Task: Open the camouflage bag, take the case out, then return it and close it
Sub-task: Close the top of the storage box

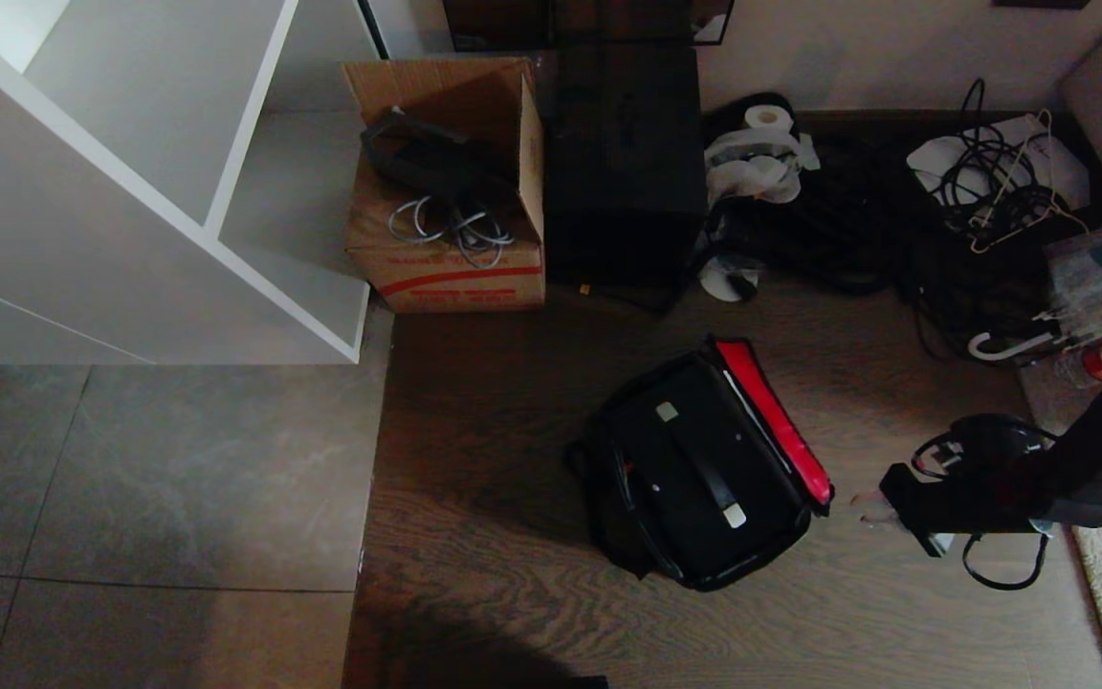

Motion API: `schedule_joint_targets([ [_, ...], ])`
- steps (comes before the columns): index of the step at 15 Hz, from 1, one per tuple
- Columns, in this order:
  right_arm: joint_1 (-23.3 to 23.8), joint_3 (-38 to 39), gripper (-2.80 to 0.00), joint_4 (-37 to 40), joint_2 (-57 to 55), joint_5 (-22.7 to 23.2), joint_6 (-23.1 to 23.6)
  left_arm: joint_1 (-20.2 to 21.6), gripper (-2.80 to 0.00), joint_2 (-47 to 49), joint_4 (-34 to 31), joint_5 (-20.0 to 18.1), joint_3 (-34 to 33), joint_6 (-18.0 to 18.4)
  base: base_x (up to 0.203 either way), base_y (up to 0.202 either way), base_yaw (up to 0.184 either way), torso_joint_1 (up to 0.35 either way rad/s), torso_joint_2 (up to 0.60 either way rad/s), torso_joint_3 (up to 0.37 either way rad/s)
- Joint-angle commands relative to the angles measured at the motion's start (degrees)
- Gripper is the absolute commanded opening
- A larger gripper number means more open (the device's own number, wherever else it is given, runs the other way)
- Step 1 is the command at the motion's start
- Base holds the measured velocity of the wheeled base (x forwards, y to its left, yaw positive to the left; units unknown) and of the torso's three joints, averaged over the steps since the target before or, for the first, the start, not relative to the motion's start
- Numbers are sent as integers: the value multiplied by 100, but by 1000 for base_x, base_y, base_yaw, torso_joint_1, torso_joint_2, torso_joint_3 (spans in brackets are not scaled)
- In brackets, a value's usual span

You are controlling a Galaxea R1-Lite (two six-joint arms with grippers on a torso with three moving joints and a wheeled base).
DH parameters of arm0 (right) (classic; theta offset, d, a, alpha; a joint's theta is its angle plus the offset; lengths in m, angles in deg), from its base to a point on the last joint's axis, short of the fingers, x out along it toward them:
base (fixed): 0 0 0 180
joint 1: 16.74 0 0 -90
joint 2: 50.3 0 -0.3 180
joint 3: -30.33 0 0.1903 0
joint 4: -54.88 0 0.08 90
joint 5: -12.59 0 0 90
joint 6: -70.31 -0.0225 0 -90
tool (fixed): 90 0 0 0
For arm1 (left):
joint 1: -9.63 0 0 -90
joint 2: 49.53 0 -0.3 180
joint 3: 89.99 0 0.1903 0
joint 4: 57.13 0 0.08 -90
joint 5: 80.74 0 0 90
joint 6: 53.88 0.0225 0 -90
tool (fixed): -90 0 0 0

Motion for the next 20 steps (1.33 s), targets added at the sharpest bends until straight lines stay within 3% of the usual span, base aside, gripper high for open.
schedule_joint_targets([
  [1, -116, -202, 0, -18, -192, 19, -68, 0, -280, 1, -2, 2, 0, 1, 0, 0, 0, 0, 0, 0],
  [7, -321, -480, 0, -97, -376, 16, -335, 0, -280, 9, -2, 2, 7, 1, 0, 0, 0, 0, 0, 0],
  [10, -362, -700, 0, -97, -421, 34, -1041, 1, -280, 9, -2, 2, 9, 1, 0, 0, 0, 0, 0, 0],
  [14, -440, -849, 0, -100, -462, 81, -1519, 8, -280, 9, -2, 2, 0, 1, 0, 0, 0, 0, 0, 0],
  [15, -468, -941, 0, -104, -481, 122, -1851, 5, -280, 9, -2, 2, 0, 1, 0, 0, 0, 0, 0, 0],
  [20, -533, -1070, 0, -106, -520, 133, -2079, 9, -280, 9, -2, 2, 1, 1, 0, 0, 0, 0, 0, 0],
])
